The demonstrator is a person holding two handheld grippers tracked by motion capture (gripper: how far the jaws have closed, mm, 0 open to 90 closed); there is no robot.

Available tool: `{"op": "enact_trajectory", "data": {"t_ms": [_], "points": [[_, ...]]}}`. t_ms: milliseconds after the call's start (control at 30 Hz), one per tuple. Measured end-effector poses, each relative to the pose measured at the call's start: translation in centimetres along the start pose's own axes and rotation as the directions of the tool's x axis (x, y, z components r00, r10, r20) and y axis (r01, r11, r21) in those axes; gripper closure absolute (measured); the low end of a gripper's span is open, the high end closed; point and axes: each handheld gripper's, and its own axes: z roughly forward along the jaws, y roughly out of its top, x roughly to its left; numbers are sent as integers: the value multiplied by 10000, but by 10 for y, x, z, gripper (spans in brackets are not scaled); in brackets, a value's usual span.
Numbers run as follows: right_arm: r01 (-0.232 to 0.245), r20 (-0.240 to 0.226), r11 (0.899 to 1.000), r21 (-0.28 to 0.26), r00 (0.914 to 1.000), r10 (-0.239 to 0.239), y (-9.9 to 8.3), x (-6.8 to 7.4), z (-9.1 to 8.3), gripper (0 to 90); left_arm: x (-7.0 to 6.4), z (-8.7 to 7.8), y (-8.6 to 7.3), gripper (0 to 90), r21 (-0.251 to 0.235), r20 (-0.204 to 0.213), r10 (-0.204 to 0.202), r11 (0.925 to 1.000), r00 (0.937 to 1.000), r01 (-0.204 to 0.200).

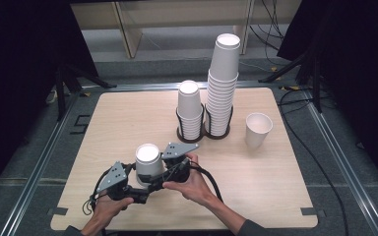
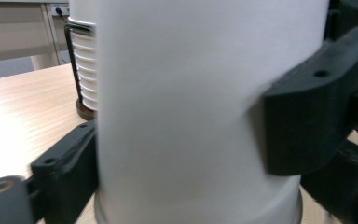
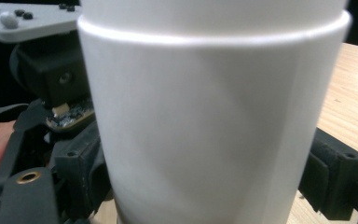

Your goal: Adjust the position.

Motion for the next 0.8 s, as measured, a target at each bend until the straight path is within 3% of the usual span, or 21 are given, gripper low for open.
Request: {"op": "enact_trajectory", "data": {"t_ms": [267, 300, 500, 533, 600, 667, 767, 800], "points": [[-288, -138, 9996, 65, 9995, 289, 1, 0, -2, 143, -1, -1, 2, 115, 9, 70, 80, 10000, 9999, -81], [-122, -75, 9999, 16, 9999, 122, 1, -1, -2, 140, -1, -2, 2, 119, 31, 73, 103, 9999, 9999, -103], [-141, -254, 9999, -23, 9996, 141, 6, -4, -7, 132, -2, -2, 4, 134, -207, 294, 393, 9990, 9988, -387], [-394, -394, 9992, 84, 9984, 397, 8, -3, -8, 132, -3, -4, 4, 136, -31, 214, 429, 9991, 9988, -429], [-41, -261, 9999, 160, 9996, 45, 11, -4, -11, 137, -2, -3, 4, 138, 108, 208, 572, 9983, 9981, -574], [-23, -308, 9999, 157, 9995, 28, 15, -5, -14, 148, -2, -1, 3, 141, -109, 331, 509, 9987, 9982, -506], [-247, -296, 9994, 262, 9992, 255, 22, -4, -20, 151, -3, -3, 3, 142, 204, 194, 657, 9976, 9976, -661], [35, -213, 9997, 239, 9998, -30, 24, -6, -22, 151, -3, -3, 3, 142, 242, 192, 723, 9971, 9972, -728]]}}
